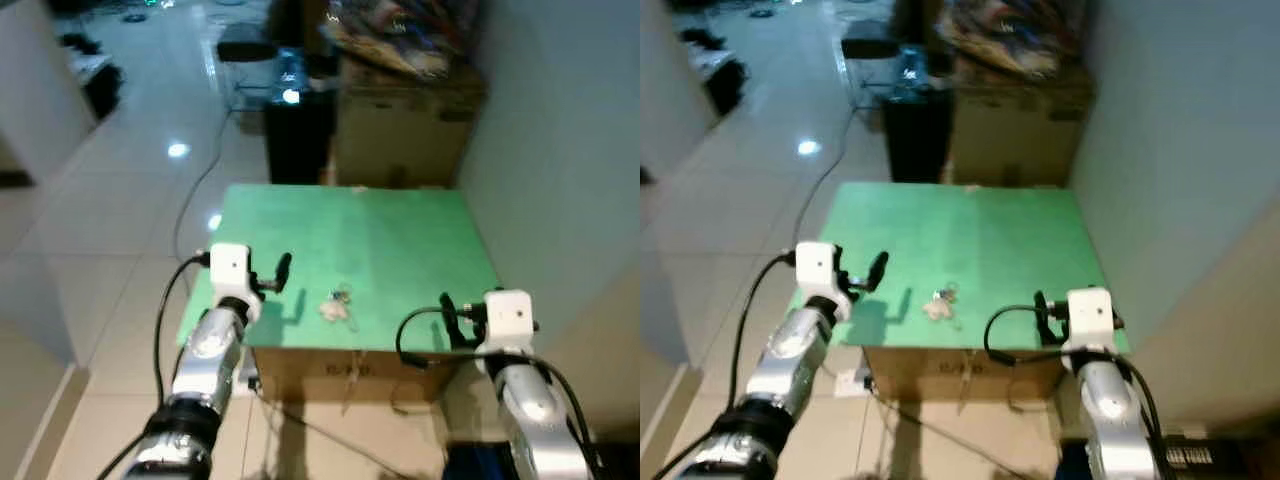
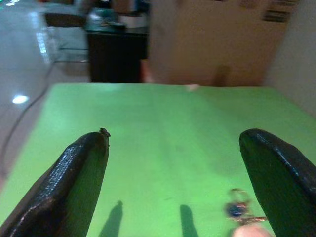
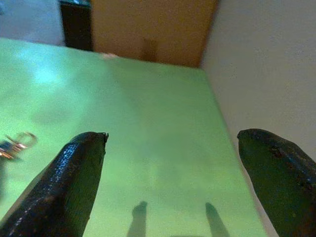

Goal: Hang keys on a hook

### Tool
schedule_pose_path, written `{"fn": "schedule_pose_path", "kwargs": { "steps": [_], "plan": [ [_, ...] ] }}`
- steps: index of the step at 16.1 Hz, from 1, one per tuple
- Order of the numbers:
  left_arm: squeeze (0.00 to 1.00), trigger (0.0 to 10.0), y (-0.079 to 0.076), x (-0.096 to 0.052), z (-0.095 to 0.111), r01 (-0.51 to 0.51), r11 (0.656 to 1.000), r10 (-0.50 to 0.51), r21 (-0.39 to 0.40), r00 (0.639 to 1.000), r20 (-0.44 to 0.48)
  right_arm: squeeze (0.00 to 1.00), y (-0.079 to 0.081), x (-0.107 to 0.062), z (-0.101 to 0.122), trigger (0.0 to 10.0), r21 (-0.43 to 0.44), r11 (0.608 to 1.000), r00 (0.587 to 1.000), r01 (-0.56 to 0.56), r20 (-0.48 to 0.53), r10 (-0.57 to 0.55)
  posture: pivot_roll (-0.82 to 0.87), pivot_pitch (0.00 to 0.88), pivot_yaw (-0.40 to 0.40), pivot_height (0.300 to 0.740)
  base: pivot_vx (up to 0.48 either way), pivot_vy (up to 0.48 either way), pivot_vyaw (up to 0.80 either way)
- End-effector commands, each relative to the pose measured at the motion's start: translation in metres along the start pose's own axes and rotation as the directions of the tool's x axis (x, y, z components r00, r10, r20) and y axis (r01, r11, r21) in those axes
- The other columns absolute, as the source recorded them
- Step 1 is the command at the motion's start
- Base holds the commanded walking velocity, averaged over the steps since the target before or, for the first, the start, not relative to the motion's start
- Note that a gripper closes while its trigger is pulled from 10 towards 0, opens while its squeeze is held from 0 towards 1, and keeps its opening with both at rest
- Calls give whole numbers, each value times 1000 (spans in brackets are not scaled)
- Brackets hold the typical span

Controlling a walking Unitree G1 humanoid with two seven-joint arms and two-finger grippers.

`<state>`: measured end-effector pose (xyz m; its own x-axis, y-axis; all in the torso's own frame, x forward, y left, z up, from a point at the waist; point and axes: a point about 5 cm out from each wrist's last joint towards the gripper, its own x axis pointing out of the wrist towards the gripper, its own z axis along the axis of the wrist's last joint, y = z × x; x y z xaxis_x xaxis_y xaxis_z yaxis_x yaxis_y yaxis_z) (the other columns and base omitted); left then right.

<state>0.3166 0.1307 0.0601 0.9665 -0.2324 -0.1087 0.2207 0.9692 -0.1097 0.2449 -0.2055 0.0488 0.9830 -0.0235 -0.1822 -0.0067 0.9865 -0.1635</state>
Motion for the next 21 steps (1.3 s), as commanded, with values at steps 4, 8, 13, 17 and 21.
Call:
{"fn": "schedule_pose_path", "kwargs": {
  "steps": [4, 8, 13, 17, 21],
  "plan": [
    [0, 10000, -16, 5, 4, 112, 993, -112, 47, 994, 3, 1000, 0, -1, -2, 10000, 15, 1000, 1000, 16, 4, -16, -175, 0, 38, 740, 360, 0, 0],
    [0, 10000, -14, 9, 1, 78, 986, -73, 148, 997, -36, 1000, 1, -5, -4, 10000, 12, 1000, 1000, 15, 4, -15, -186, 0, 46, 740, 414, 0, 0],
    [0, 10000, -18, 21, -10, 191, 981, -182, 23, 962, -201, 1000, 2, -10, -4, 10000, 18, 1000, 1000, -15, 6, 15, -196, 0, 38, 740, 0, 0, 0],
    [0, 10000, -54, 16, -34, 388, 921, -371, -25, 858, -355, 1000, 5, -22, -8, 10000, 20, 999, 1000, -29, -4, 29, -228, 0, 60, 740, 0, 0, 0],
    [0, 10000, -79, 5, -59, 402, 915, -339, 45, 822, -458, 1000, 11, -52, -18, 10000, 37, 999, 999, -30, -45, 31, -275, 100, 97, 740, 0, 0, 0]
  ]
}}
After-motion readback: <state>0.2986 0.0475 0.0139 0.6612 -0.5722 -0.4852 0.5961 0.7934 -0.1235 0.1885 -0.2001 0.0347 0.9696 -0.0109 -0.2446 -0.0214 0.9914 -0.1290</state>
